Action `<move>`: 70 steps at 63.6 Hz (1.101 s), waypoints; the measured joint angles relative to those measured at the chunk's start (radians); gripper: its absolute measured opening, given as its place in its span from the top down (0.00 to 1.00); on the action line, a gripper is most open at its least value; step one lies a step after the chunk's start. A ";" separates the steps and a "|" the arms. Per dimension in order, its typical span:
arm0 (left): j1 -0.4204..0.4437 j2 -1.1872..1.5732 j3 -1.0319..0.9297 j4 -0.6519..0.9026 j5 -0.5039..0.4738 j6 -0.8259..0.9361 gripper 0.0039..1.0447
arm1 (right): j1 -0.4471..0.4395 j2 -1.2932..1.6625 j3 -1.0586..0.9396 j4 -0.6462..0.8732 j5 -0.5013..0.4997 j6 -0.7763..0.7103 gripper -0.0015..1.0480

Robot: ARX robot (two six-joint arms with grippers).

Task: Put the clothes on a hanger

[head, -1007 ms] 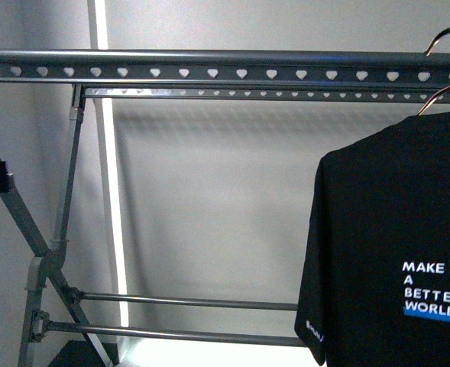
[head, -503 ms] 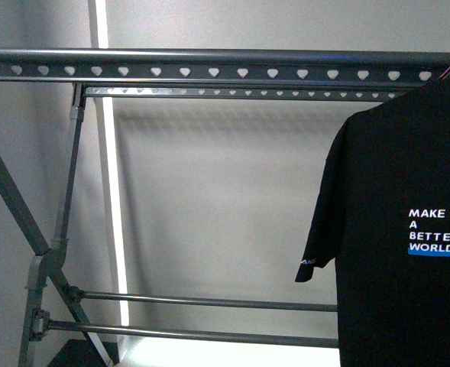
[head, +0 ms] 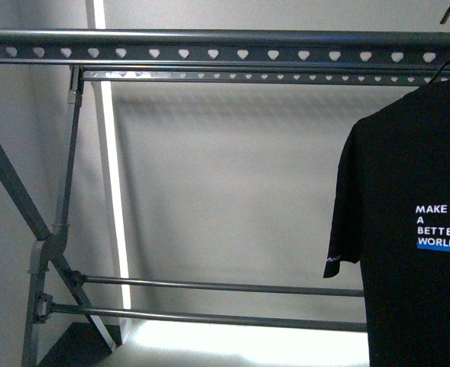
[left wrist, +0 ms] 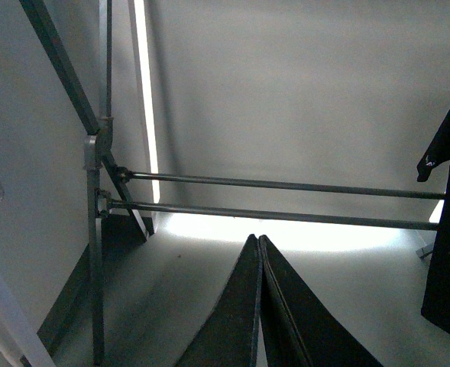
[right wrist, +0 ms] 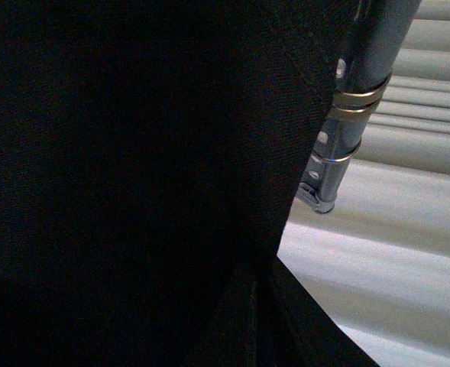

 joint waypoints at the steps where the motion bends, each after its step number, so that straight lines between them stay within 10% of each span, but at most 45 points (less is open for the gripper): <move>1: 0.000 -0.017 -0.005 -0.011 0.000 0.000 0.97 | 0.002 0.002 -0.002 0.005 0.002 -0.002 0.96; 57: 0.000 -0.391 -0.051 -0.312 0.001 0.000 0.97 | 0.024 0.006 -0.211 0.138 0.003 -0.021 0.96; 70: 0.000 -0.402 -0.051 -0.319 0.001 0.000 0.56 | 0.035 -0.057 -0.312 0.143 -0.111 0.039 0.66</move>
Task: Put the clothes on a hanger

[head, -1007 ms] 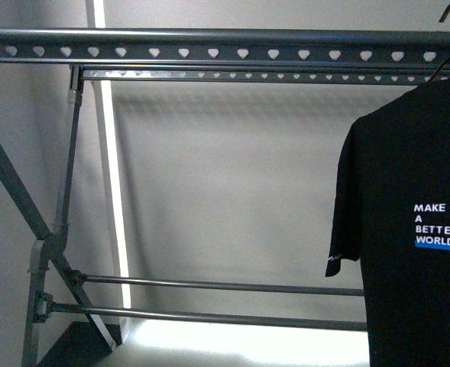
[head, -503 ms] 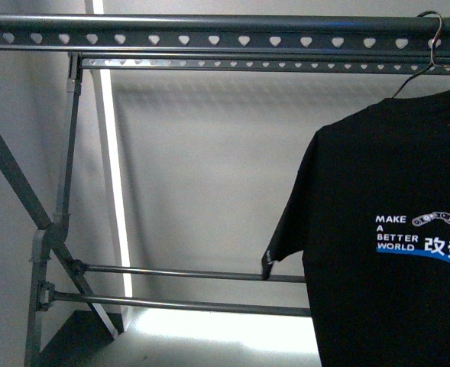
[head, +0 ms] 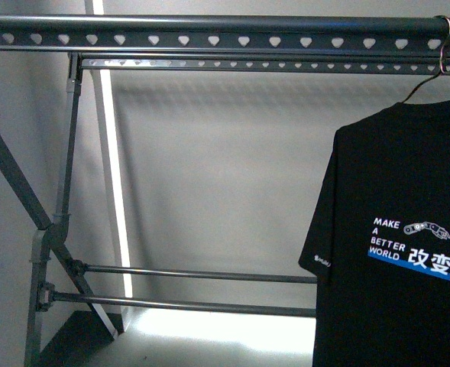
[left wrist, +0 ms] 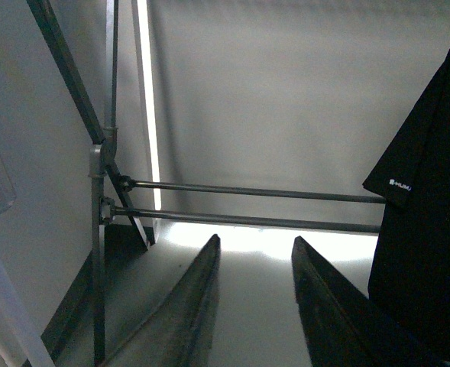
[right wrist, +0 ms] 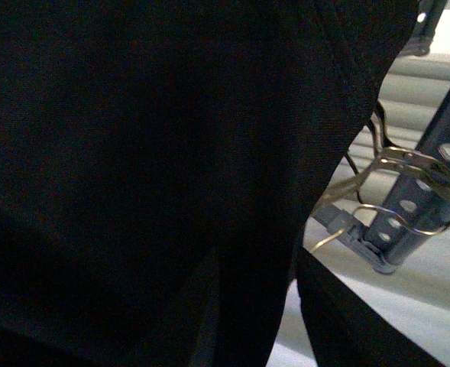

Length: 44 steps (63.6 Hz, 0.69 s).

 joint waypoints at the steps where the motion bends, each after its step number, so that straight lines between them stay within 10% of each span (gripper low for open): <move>1: 0.000 0.000 0.000 0.000 0.000 0.000 0.52 | 0.004 -0.013 -0.014 -0.005 -0.022 0.017 0.62; 20: 0.000 0.000 0.000 0.000 0.000 0.001 0.05 | 0.056 -0.377 -0.357 0.200 -0.379 0.290 0.07; 35: 0.000 0.000 0.000 0.000 0.000 0.000 0.06 | 0.047 -0.886 -0.810 0.433 -0.700 1.066 0.07; 44: 0.000 0.000 0.000 0.000 0.000 0.000 0.06 | 0.049 -1.260 -1.128 0.435 -0.672 1.512 0.07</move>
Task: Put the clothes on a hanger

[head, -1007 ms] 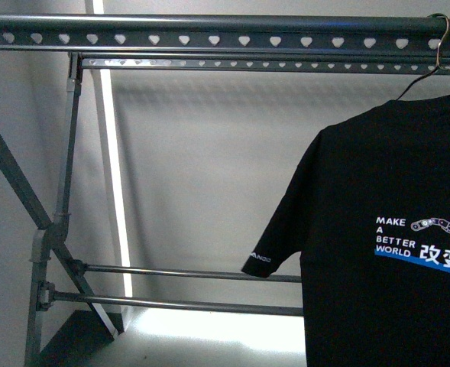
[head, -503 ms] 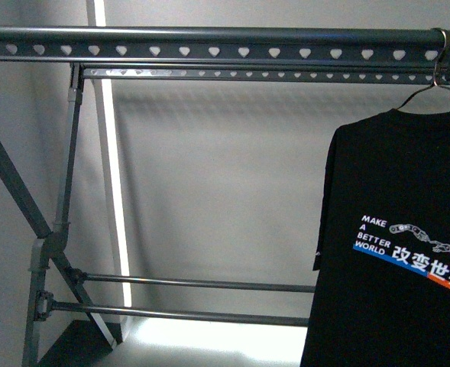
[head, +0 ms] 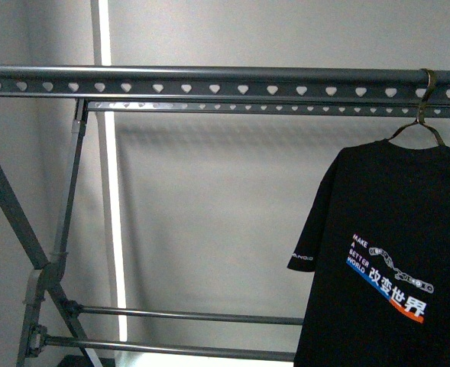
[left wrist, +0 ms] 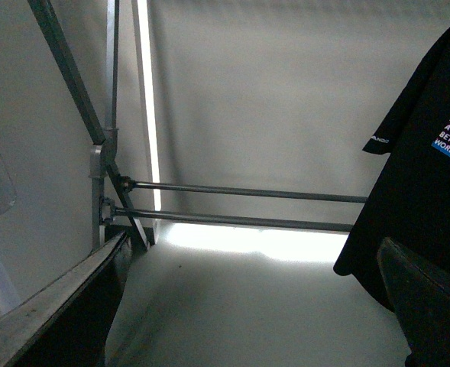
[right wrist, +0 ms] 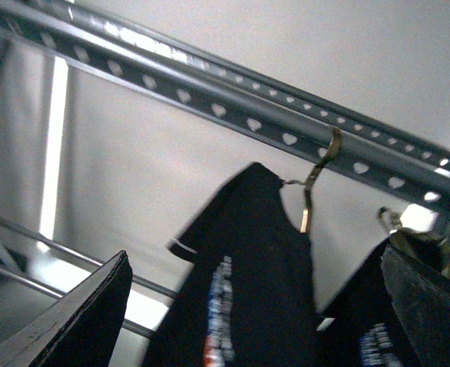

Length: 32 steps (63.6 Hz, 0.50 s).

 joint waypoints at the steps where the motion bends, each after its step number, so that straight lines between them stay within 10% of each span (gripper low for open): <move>1: 0.000 0.000 0.000 0.000 0.000 0.000 0.06 | 0.018 -0.057 -0.039 -0.039 0.061 0.009 0.11; 5: 0.000 0.000 0.000 0.000 0.000 0.000 0.06 | 0.062 -0.218 -0.175 -0.169 0.189 -0.047 0.25; 32: 0.000 -0.001 0.000 0.000 0.000 0.000 0.06 | 0.073 -0.420 -0.468 -0.114 0.201 -0.119 0.98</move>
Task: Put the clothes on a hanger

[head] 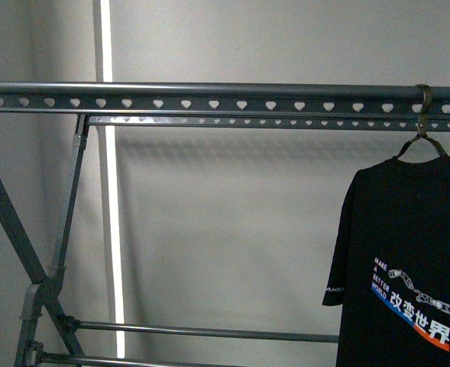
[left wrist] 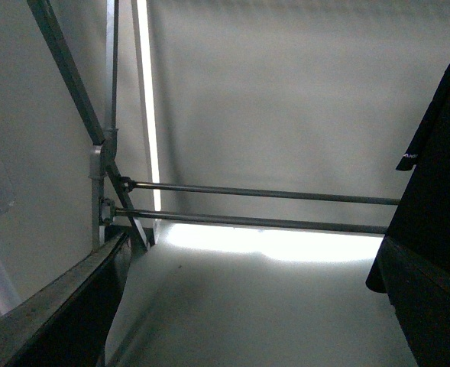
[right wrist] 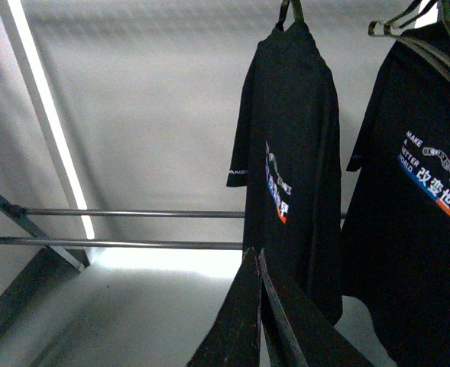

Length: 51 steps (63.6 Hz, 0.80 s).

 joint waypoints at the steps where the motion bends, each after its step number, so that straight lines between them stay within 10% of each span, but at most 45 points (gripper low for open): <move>1: 0.000 0.000 0.000 0.000 0.000 0.000 0.06 | 0.000 -0.002 -0.002 0.000 0.000 0.000 0.98; 51: 0.000 -0.001 0.000 0.000 0.000 0.000 0.06 | 0.000 -0.253 -0.162 -0.090 -0.001 0.000 0.98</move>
